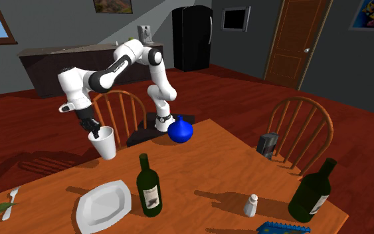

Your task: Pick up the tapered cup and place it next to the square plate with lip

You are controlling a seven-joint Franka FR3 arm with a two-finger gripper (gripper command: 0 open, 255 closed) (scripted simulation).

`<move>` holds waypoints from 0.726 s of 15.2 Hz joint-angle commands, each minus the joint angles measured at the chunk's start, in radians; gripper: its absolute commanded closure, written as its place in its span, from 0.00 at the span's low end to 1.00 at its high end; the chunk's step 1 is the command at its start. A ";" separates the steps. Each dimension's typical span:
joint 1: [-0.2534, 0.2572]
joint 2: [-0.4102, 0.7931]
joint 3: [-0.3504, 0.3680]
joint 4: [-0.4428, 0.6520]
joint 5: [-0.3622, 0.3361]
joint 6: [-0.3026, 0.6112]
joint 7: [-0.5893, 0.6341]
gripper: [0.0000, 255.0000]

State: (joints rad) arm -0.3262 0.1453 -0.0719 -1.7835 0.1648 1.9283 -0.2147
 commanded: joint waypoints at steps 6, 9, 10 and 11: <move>0.001 0.024 0.002 -0.062 0.008 0.086 -0.013 1.00; 0.001 0.036 0.003 -0.086 0.012 0.122 -0.019 1.00; 0.001 0.041 0.003 -0.094 0.013 0.134 -0.021 1.00; 0.002 0.045 0.003 -0.102 0.015 0.146 -0.024 1.00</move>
State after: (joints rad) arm -0.3247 0.1873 -0.0688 -1.8756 0.1779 2.0609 -0.2356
